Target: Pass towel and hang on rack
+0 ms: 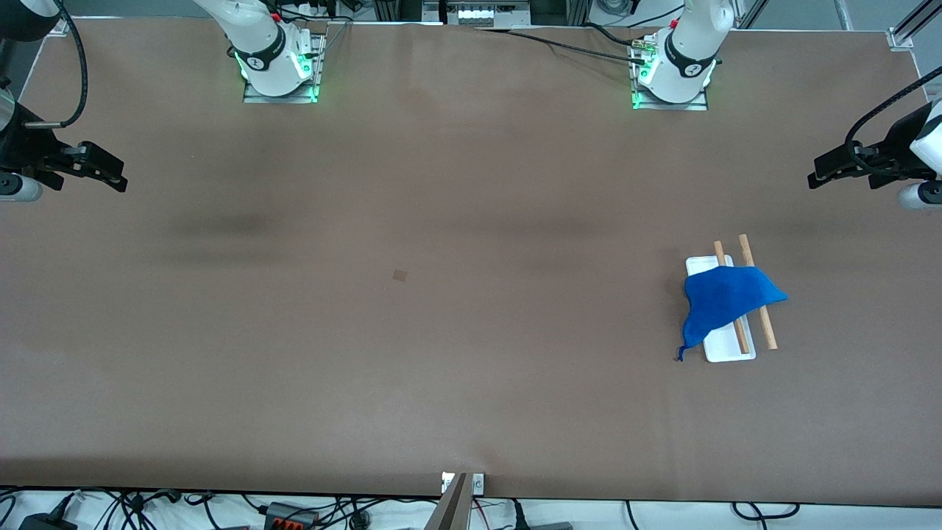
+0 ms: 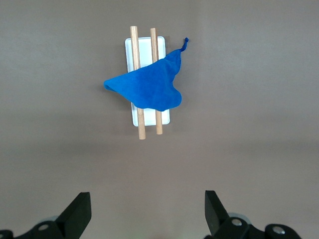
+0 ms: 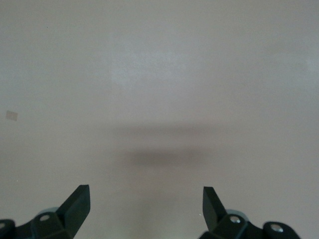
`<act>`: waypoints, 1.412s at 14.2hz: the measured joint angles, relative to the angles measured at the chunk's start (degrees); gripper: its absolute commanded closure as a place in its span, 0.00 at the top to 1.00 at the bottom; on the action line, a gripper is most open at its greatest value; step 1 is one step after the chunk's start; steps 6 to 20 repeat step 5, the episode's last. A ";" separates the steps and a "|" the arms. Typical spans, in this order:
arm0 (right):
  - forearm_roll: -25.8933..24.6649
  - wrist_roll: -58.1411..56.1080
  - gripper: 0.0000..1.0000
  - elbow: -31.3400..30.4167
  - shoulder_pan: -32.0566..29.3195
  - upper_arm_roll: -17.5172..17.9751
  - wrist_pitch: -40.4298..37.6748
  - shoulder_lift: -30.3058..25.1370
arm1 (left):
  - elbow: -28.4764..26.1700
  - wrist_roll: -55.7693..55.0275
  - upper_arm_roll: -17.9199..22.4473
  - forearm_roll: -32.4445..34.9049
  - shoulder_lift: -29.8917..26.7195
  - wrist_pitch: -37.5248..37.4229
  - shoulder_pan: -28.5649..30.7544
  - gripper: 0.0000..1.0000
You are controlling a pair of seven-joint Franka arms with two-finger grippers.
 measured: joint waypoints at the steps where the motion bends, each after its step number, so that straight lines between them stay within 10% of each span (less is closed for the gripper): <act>1: 0.00 0.00 1.00 0.00 0.00 0.00 -0.16 -0.09 | 0.00 0.00 0.01 0.00 -0.01 0.01 0.00 1.00; 20: 0.00 -0.01 1.00 0.00 0.00 0.00 -0.48 -0.93 | 0.00 -0.02 0.01 0.00 -0.01 0.06 0.00 1.00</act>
